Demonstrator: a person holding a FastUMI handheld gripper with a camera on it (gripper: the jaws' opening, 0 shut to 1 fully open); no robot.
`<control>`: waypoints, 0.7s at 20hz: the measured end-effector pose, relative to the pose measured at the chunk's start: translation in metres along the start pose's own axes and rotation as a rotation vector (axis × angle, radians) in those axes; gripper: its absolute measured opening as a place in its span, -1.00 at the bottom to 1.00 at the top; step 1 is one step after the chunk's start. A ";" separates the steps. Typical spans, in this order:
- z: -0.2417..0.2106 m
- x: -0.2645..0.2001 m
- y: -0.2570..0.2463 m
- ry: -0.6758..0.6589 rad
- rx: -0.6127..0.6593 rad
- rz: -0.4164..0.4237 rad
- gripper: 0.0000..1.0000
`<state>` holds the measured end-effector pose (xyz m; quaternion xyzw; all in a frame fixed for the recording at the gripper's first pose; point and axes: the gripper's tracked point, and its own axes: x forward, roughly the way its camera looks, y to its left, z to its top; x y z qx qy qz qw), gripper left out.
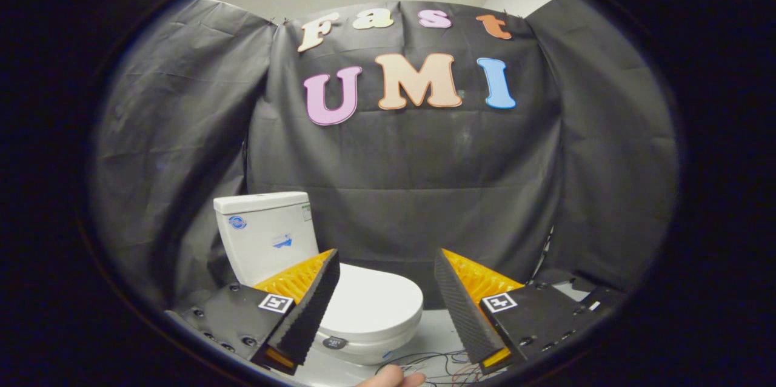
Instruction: Open the toilet lid.
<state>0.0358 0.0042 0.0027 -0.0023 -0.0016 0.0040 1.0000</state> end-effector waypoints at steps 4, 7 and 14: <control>-0.001 0.018 0.007 0.001 -0.032 0.016 0.94; -0.004 0.041 0.020 -0.001 -0.060 0.049 0.94; -0.058 0.076 0.073 0.065 -0.020 0.097 0.95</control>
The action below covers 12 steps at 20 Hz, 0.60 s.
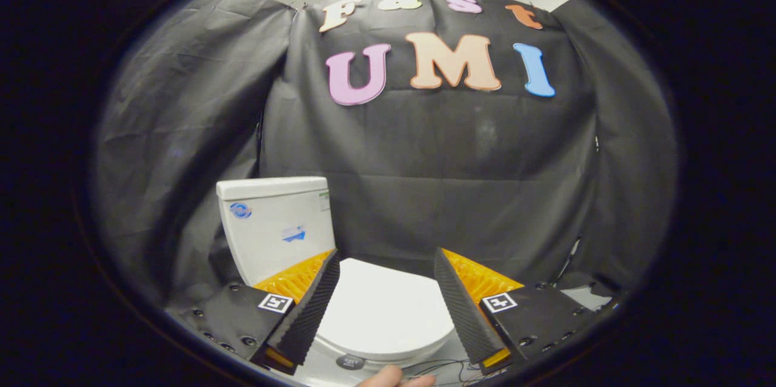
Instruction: Open the toilet lid.
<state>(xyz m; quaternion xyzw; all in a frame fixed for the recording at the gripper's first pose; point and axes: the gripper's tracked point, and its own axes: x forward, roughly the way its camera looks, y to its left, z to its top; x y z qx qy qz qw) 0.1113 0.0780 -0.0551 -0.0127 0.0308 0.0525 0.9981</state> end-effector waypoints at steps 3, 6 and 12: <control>-0.035 0.003 0.024 0.021 0.074 0.000 0.95; -0.091 0.005 0.046 0.075 0.219 -0.026 0.95; -0.196 -0.018 0.070 0.159 0.528 -0.153 0.97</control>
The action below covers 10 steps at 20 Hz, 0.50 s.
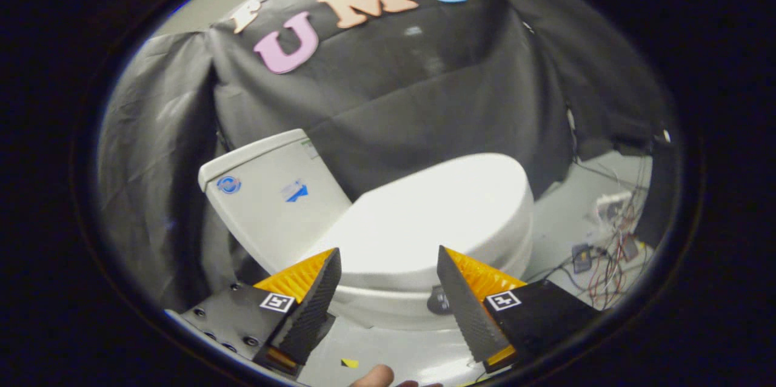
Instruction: Open the toilet lid.
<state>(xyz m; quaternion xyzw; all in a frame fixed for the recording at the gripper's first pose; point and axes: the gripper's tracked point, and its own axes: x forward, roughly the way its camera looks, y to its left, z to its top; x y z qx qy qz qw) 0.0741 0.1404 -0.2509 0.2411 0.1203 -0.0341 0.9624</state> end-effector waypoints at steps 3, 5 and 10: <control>-0.022 -0.011 -0.016 -0.030 0.117 -0.056 0.96; -0.025 -0.011 -0.028 -0.053 0.196 -0.089 0.95; -0.040 0.001 -0.046 -0.095 0.551 -0.132 0.93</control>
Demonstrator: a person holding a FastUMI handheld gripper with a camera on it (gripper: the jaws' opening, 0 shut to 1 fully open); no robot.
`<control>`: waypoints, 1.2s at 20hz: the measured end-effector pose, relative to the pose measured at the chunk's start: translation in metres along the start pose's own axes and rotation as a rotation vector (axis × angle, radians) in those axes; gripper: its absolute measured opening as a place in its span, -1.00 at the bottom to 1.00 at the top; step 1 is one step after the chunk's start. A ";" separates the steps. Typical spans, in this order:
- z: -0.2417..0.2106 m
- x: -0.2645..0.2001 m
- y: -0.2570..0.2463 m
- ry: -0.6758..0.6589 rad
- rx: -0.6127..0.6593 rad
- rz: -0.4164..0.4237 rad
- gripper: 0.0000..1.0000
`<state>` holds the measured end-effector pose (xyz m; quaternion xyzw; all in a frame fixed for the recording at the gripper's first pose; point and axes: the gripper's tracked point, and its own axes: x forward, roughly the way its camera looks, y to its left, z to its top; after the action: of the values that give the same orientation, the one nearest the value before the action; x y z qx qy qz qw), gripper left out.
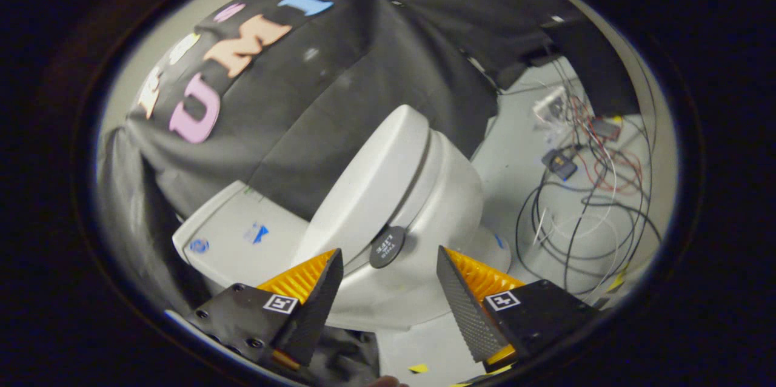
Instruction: Open the toilet lid.
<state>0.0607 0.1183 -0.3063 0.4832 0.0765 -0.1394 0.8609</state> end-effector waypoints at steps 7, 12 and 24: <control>0.013 0.030 -0.001 0.012 0.458 0.022 -0.48; 0.011 0.032 0.000 0.028 0.443 0.034 -0.95; 0.017 0.019 0.023 -0.019 0.416 -0.118 -0.99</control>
<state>0.0856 0.1117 -0.2840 0.6438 0.0664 -0.2069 0.7337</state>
